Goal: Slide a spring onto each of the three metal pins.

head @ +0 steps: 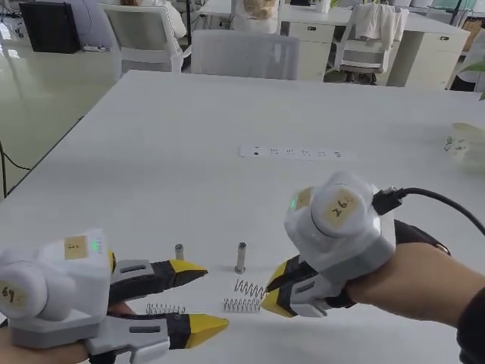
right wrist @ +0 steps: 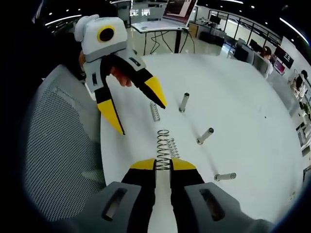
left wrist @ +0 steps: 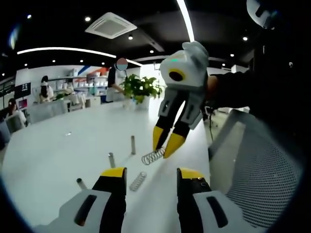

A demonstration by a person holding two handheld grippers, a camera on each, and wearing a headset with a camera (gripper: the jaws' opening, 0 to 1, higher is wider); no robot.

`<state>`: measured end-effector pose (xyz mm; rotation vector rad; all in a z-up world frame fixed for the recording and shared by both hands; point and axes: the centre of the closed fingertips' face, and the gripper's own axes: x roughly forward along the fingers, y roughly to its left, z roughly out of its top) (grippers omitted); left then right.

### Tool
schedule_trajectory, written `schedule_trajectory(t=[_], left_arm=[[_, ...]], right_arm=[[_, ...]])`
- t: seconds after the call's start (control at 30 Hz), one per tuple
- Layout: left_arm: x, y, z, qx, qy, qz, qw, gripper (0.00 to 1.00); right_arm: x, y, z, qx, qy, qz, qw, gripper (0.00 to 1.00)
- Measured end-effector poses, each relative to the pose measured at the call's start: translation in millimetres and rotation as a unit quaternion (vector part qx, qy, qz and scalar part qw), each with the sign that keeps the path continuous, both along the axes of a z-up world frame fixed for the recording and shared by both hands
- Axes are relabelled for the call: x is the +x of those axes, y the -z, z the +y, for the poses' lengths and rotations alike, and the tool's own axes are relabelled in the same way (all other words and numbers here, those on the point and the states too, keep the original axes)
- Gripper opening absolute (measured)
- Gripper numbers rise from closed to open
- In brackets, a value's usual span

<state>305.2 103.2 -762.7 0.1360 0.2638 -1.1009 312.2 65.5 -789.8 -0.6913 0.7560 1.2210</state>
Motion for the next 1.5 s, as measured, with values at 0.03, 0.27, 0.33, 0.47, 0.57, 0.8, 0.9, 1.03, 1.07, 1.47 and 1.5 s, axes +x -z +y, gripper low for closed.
schedule_trajectory(t=[0.03, 0.27, 0.33, 0.47, 0.57, 0.8, 0.9, 1.03, 1.07, 1.47, 1.5], left_arm=[[-0.2, 0.3, -0.3, 0.001, 0.001, -0.001, 1.0000, 0.33], [-4.0, 1.5, -5.6, 0.006, 0.015, -0.007, 0.9998, 0.28], [-4.7, 1.6, -6.8, 0.007, 0.019, -0.010, 0.9998, 0.26], [-6.6, 1.7, -9.7, 0.010, 0.027, -0.014, 0.9995, 0.22], [-8.6, 2.6, -11.5, 0.012, 0.033, -0.014, 0.9993, 0.19], [-11.7, 4.1, -15.7, 0.015, 0.045, -0.015, 0.9988, 0.13], [-14.8, 6.1, -17.8, 0.019, 0.054, -0.015, 0.9982, 0.08], [-16.2, 8.2, -18.4, 0.027, 0.059, -0.018, 0.9977, 0.06], [-16.2, 7.9, -18.1, 0.029, 0.061, -0.023, 0.9974, 0.05], [-22.4, 9.7, -21.0, 0.047, 0.084, -0.039, 0.9945, 0.03], [-22.6, 10.1, -20.9, 0.050, 0.086, -0.041, 0.9943, 0.03]], right_arm=[[-0.9, -0.6, 1.3, 0.000, -0.005, -0.001, 1.0000, 0.08], [-9.5, -3.9, 8.6, -0.003, -0.035, -0.004, 0.9994, 0.08], [-12.0, -4.2, 9.9, -0.004, -0.044, -0.003, 0.9990, 0.08], [-18.0, -4.6, 12.1, -0.006, -0.059, 0.000, 0.9982, 0.08], [-21.4, -5.3, 13.1, -0.007, -0.071, 0.001, 0.9975, 0.08], [-26.7, -2.9, 11.8, -0.016, -0.091, 0.003, 0.9957, 0.08], [-29.4, -2.4, 12.1, -0.018, -0.098, 0.005, 0.9950, 0.08], [-29.8, -1.1, 11.4, -0.024, -0.102, 0.005, 0.9945, 0.08], [-30.0, -1.2, 11.4, -0.024, -0.102, 0.005, 0.9945, 0.08], [-33.7, -5.6, 7.5, -0.022, -0.112, 0.014, 0.9934, 0.08], [-34.3, -6.0, 7.6, -0.021, -0.113, 0.015, 0.9933, 0.08]])
